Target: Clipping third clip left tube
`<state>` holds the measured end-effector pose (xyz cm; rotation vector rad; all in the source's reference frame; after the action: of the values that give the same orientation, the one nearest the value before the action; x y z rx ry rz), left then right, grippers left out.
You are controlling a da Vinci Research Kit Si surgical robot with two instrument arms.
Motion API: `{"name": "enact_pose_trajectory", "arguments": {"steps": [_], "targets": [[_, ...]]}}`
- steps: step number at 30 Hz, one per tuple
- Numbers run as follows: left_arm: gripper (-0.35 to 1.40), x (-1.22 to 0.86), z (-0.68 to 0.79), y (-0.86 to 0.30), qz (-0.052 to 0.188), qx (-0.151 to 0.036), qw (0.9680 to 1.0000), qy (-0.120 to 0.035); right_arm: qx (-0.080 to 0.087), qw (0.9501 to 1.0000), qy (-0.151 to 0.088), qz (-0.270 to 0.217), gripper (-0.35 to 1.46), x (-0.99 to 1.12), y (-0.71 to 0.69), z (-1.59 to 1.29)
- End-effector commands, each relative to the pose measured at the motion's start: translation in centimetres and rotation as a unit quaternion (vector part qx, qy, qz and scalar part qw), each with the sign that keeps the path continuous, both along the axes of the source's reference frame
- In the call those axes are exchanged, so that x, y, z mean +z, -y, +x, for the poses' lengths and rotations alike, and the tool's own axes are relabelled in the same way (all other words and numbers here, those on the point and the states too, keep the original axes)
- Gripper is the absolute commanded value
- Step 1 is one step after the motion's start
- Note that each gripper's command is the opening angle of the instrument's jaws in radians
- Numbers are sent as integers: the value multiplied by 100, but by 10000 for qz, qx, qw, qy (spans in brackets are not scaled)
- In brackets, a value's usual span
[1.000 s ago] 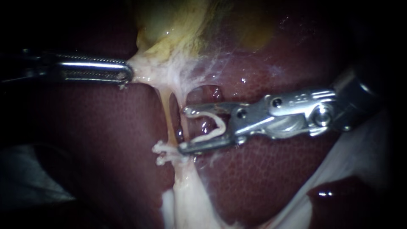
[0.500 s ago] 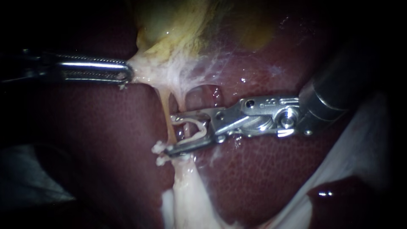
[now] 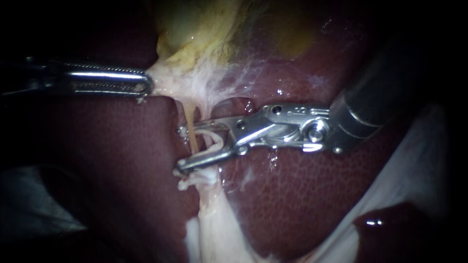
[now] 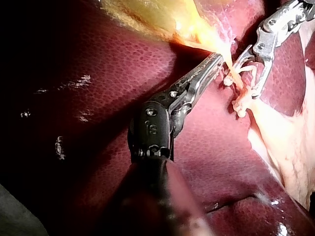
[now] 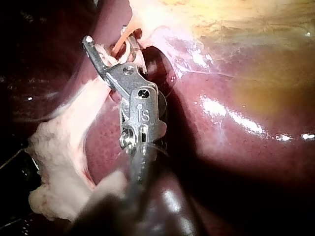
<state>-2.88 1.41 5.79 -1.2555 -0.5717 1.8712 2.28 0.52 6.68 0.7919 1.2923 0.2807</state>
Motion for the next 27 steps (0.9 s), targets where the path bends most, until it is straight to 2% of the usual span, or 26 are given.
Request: {"name": "enact_pose_trajectory", "arguments": {"steps": [1,5,9,13,16,19,27], "targets": [[-35,0,0,0,0,-2,10000,-1,5,10000,-59,59,48,-1,0,1],[-35,0,0,0,0,-2,10000,-1,-2,9995,-282,171,46,-8,2,4],[-35,0,0,0,0,-2,10000,-1,-61,9992,-329,234,43,-28,1,3],[-35,0,0,0,0,-2,10000,-1,74,9993,-258,253,39,-50,-7,2],[-35,0,0,0,0,-1,10000,-1,247,9992,-138,269,33,-57,-15,0],[-35,0,0,0,0,-2,10000,-1,279,9990,-93,334,19,-58,-19,-4],[-35,0,0,-1,0,0,10000,0,293,9979,27,577,-33,-52,-21,-13]]}}
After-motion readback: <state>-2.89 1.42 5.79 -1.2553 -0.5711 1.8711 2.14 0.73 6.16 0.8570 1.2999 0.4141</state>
